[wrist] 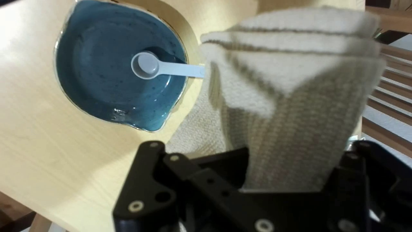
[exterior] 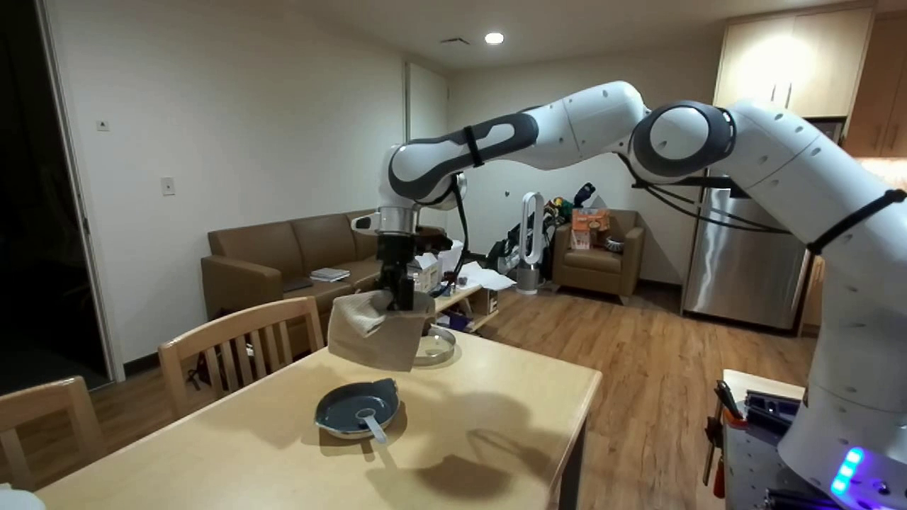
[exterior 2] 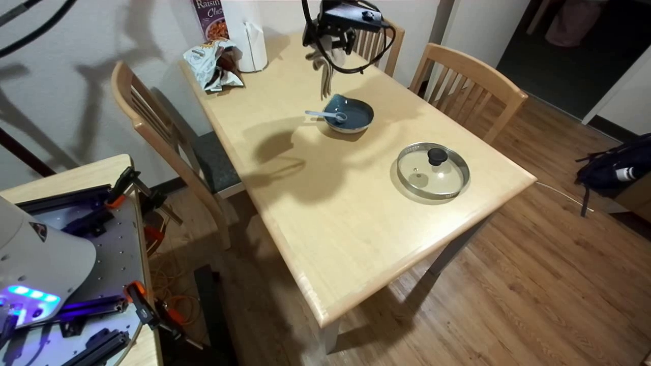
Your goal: Take the cloth and put it on the bowl
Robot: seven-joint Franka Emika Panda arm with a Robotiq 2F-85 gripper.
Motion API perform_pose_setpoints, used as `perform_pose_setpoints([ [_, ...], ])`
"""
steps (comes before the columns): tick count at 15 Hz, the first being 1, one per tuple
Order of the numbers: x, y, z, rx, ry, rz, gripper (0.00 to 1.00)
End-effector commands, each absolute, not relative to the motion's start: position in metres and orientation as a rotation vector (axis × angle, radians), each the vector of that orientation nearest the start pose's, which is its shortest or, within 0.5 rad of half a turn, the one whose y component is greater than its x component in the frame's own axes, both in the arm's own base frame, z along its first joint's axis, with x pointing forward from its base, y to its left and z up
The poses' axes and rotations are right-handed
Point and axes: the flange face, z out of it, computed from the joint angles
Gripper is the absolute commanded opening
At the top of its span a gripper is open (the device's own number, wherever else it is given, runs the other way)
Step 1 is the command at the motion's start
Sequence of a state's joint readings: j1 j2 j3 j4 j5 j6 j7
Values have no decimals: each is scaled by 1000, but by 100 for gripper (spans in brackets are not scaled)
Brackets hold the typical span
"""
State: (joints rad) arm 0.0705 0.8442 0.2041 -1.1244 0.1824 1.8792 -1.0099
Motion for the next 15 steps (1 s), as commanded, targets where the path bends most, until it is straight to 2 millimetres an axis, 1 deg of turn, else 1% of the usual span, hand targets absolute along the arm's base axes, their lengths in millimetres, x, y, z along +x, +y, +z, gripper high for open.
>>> perform_pose_setpoints([
  [1, 737, 172, 305, -2352, -1538, -69, 2],
  [2, 739, 167, 303, -2358, -1528, -69, 1],
  [4, 741, 164, 302, -2401, -1540, -70, 1],
  [11, 746, 165, 303, -2468, -1656, -84, 1],
  [15, 750, 164, 305, -2488, -1760, -89, 1],
])
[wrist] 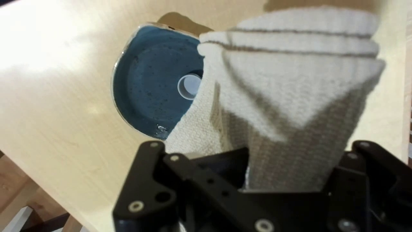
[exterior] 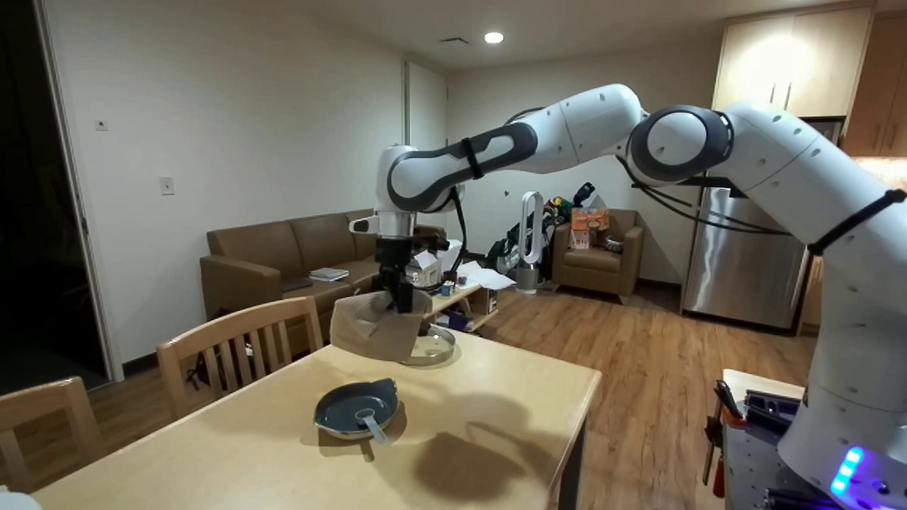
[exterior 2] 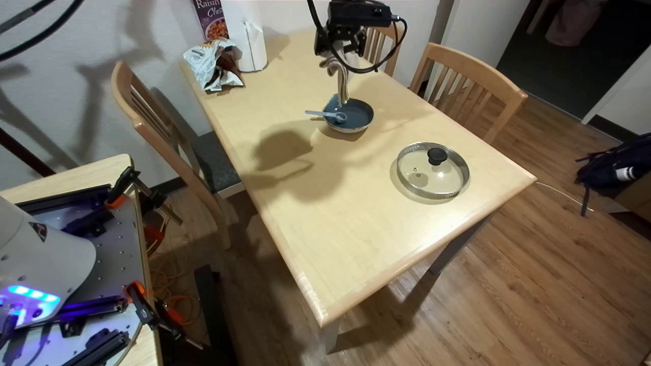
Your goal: Take the cloth and put it on the bowl
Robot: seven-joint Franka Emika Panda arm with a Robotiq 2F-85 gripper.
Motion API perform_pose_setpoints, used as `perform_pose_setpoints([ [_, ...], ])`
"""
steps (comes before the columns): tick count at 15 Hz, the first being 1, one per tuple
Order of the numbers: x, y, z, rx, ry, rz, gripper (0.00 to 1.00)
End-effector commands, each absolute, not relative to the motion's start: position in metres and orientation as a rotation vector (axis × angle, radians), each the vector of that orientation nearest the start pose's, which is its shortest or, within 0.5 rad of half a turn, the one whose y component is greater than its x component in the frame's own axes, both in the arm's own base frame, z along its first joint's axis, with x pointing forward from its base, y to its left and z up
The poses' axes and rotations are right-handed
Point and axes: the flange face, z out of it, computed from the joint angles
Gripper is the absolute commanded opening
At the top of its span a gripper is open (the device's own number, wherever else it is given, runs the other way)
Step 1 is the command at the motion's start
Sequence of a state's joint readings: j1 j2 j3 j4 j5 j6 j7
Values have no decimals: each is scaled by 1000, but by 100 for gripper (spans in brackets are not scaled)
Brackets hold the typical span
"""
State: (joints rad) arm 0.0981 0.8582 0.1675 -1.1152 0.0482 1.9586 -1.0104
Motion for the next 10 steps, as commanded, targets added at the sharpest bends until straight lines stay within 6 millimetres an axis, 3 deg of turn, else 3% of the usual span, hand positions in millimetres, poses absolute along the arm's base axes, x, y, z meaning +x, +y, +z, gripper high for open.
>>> perform_pose_setpoints([
  [1, 749, 165, 304, -2494, -1750, -84, 1],
  [10, 751, 164, 297, -2462, -1703, -96, 1],
])
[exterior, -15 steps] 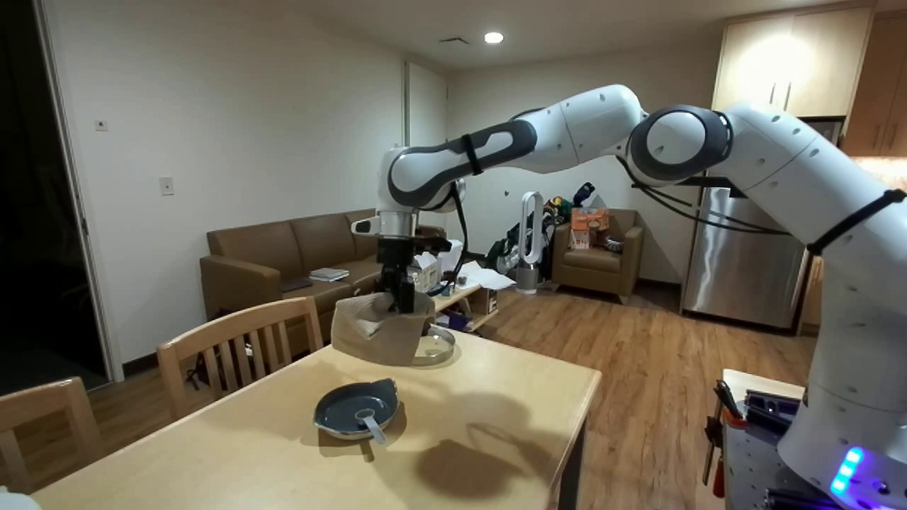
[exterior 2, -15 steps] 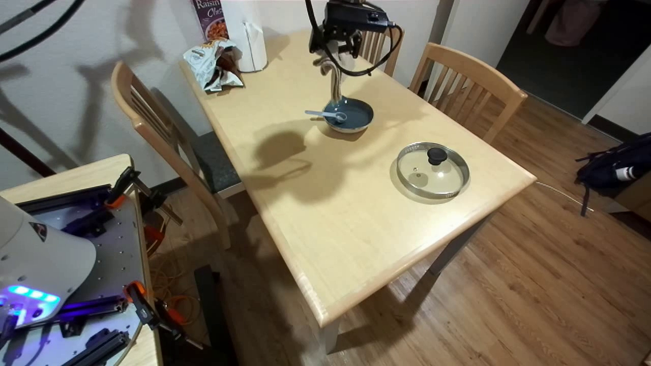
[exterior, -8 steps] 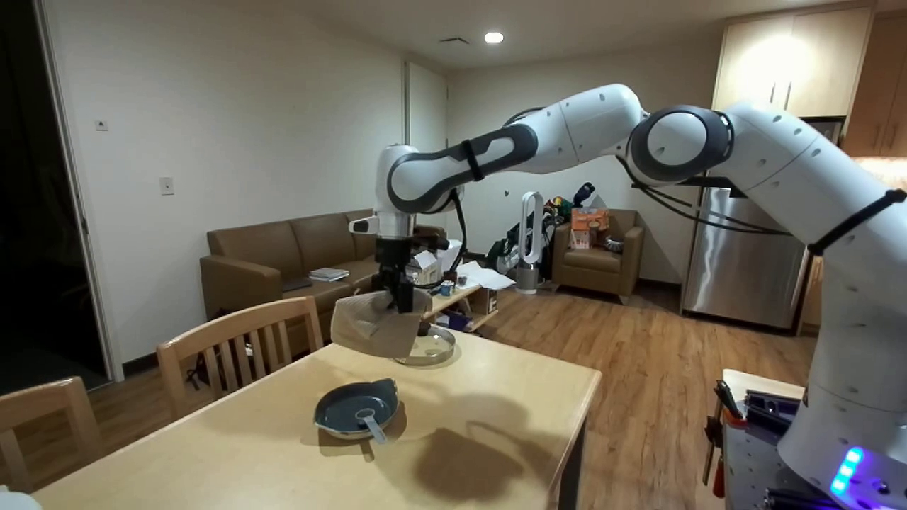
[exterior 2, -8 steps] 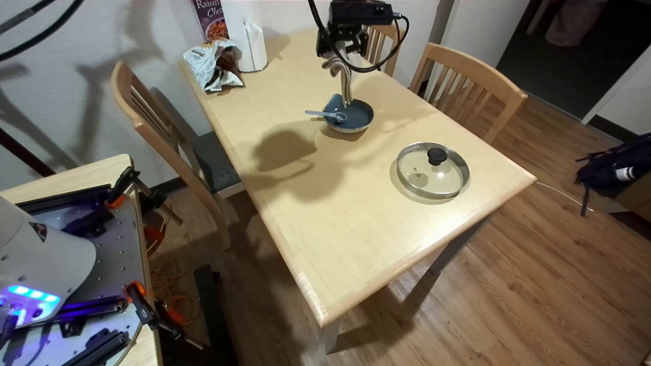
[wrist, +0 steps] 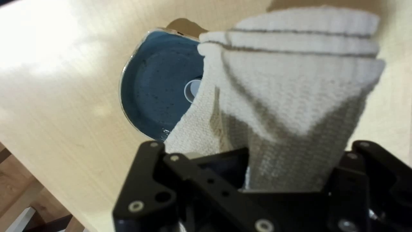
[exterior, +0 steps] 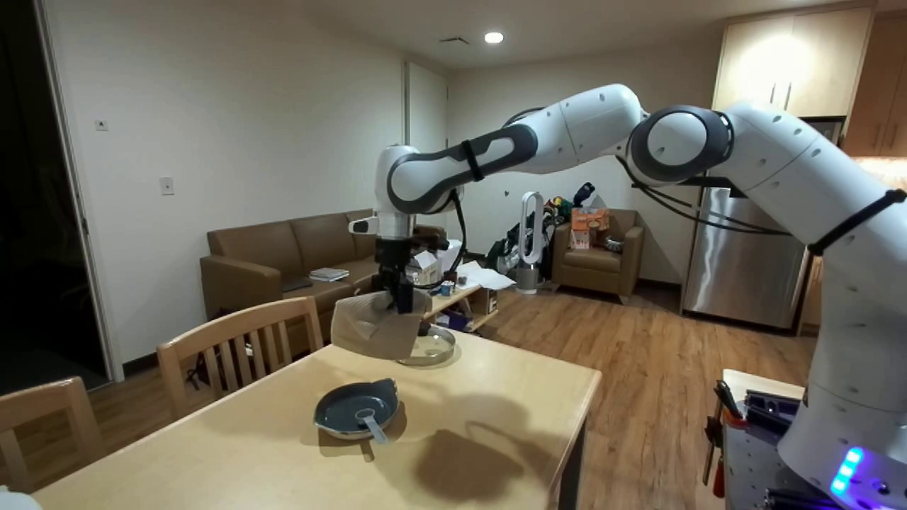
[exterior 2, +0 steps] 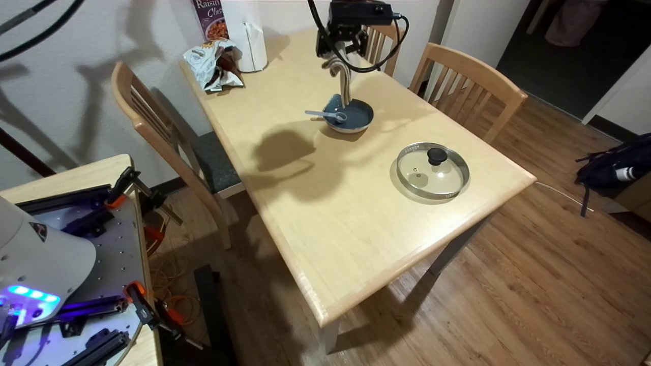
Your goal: Take the cloth and put it on the bowl
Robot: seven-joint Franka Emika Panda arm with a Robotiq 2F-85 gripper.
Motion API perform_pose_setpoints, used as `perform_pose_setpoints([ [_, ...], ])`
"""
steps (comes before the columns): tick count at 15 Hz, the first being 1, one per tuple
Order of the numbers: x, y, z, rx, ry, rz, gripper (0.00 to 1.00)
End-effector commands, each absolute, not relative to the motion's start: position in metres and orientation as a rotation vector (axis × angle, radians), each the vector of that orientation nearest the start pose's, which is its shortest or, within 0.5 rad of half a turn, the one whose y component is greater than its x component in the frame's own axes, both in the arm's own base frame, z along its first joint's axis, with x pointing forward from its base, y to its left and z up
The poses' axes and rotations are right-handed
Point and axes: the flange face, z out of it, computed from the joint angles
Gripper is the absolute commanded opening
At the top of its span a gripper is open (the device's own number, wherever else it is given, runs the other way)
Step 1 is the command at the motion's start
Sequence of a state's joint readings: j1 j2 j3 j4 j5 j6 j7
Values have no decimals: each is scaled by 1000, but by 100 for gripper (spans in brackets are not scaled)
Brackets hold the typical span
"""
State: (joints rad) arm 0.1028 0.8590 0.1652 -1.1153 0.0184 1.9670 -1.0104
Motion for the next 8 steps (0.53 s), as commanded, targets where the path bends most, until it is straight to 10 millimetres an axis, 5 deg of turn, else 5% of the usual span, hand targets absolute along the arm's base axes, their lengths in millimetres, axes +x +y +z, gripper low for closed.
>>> perform_pose_setpoints([
  [1, 755, 160, 296, -2476, -1702, -115, 1],
  [8, 780, 120, 251, -2427, -1756, -117, 1],
])
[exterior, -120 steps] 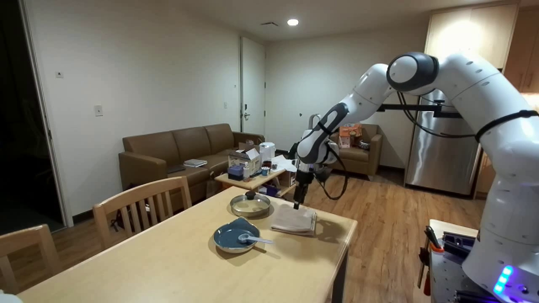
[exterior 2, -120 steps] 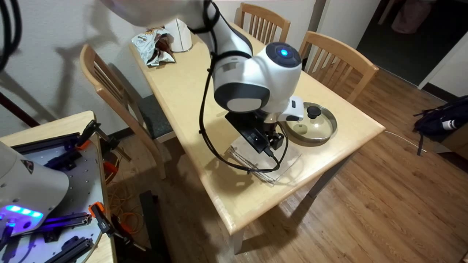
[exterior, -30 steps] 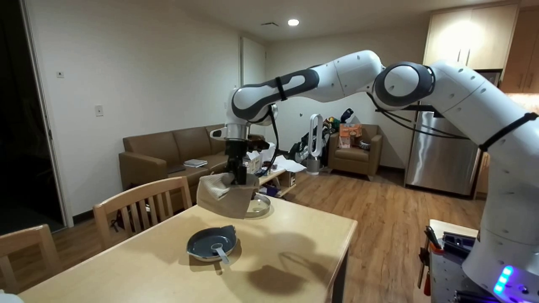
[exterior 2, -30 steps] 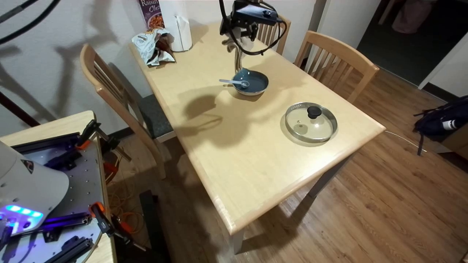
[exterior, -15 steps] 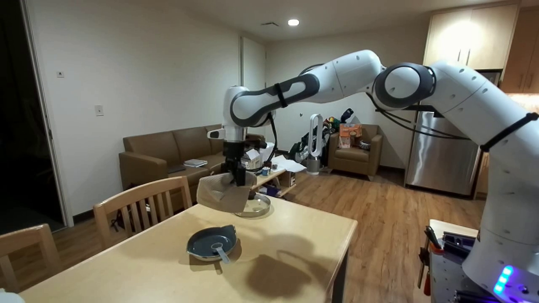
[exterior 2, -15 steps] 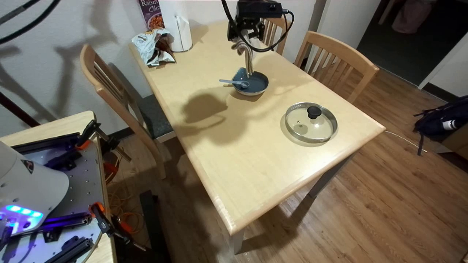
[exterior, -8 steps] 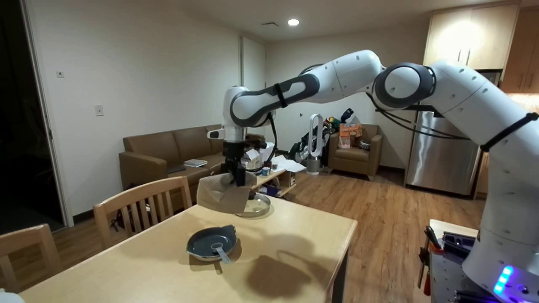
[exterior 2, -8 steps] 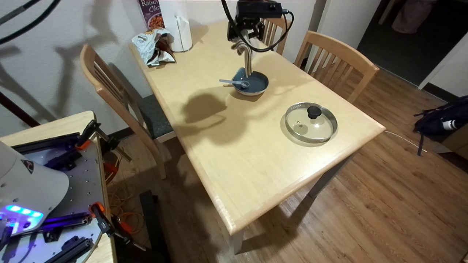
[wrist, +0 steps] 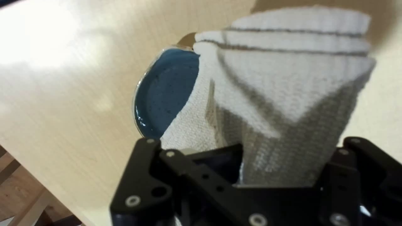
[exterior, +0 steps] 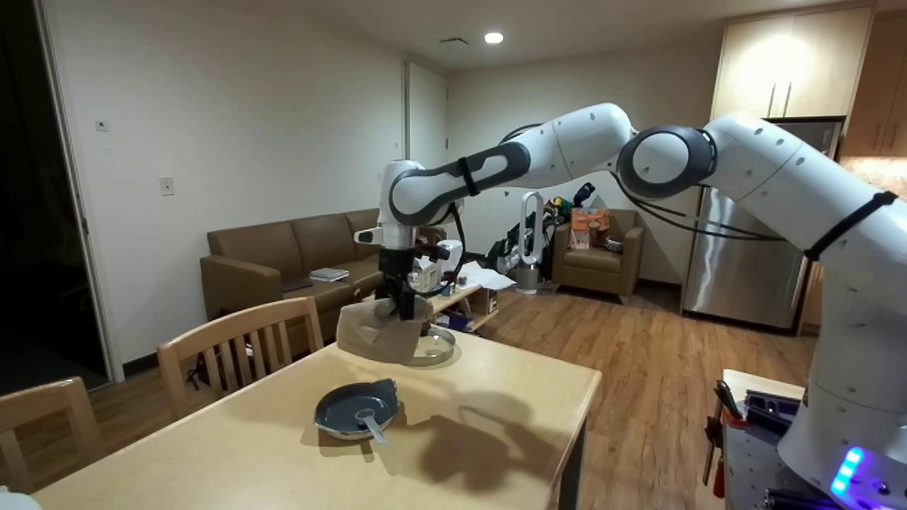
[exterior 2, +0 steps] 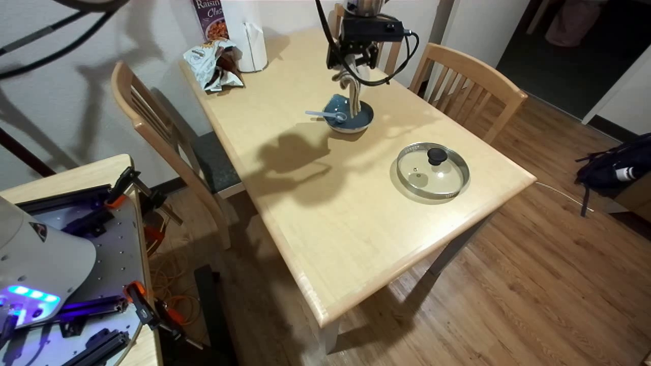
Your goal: Take the cloth and put it on the bowl
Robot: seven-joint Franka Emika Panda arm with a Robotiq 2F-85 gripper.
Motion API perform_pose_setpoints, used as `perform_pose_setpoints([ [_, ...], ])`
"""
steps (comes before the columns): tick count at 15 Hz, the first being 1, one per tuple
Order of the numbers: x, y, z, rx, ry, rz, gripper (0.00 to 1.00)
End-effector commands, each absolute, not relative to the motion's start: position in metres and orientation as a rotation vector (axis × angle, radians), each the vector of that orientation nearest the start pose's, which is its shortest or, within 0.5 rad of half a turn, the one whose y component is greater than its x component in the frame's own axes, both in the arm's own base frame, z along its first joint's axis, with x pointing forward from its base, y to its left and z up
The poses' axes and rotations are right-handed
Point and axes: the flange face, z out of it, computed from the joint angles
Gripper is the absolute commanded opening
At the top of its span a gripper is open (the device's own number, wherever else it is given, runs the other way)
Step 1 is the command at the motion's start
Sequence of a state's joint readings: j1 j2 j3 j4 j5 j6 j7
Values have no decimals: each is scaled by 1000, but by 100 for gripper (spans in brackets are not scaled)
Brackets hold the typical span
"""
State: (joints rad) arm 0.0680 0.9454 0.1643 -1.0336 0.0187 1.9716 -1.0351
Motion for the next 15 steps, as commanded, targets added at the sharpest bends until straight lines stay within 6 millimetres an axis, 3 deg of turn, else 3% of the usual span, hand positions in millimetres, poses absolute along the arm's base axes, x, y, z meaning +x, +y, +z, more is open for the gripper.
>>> perform_pose_setpoints([
  [1, 782, 118, 241, -2390, -1782, -125, 1],
  [6, 785, 123, 199, -2234, -1920, -110, 2],
  [14, 781, 125, 175, -2183, -1915, -39, 2],
  [15, 780, 125, 172, -2190, -1900, -21, 19],
])
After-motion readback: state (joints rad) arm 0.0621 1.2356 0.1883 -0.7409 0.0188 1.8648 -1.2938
